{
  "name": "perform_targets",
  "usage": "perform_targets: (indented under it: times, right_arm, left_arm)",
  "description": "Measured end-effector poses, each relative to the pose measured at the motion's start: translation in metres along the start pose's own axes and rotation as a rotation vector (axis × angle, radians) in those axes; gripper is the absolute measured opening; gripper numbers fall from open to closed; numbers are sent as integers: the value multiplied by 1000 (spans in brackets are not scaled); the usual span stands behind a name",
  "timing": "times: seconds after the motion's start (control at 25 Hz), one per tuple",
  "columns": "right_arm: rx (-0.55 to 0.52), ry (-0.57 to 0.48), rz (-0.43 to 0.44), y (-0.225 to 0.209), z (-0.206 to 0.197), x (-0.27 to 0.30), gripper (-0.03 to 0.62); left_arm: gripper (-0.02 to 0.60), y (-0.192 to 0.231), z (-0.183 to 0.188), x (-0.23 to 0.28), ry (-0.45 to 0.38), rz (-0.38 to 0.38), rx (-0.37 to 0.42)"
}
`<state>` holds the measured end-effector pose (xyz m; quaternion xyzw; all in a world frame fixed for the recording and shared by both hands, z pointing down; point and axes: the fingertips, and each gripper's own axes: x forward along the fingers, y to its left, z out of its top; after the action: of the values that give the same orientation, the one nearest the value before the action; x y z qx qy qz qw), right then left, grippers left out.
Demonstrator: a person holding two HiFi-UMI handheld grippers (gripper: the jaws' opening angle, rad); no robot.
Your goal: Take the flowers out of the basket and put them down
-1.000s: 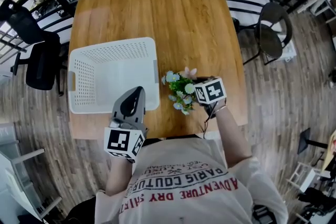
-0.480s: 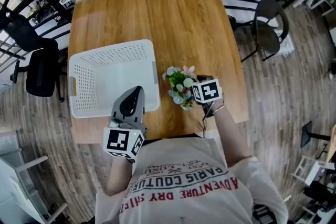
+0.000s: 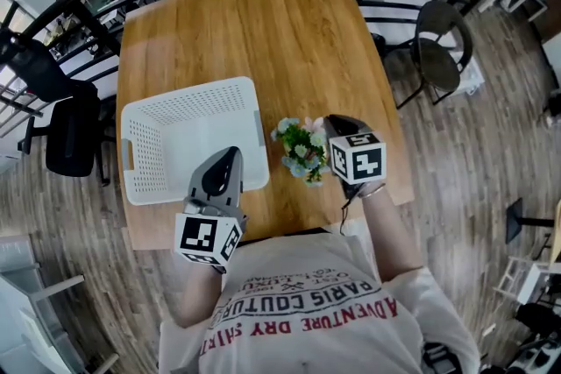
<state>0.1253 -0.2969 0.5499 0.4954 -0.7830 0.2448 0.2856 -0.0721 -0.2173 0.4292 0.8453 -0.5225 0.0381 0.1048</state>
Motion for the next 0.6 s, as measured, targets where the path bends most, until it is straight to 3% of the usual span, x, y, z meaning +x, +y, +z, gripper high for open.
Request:
perform_targets:
  times: [0.2,0.48,0.6]
  right_arm:
    - [-79,-214,53,37,56,-36,37]
    - [-101,-499,180,103,116,-83,31]
    - [-131,-578,210,130,134,-96,31]
  left_arm:
    - [26,10,18,-10,-28,-2,20]
    - [26,37,36,-29,-60,23,40]
    - [26,52,42,-36,-69,43,37]
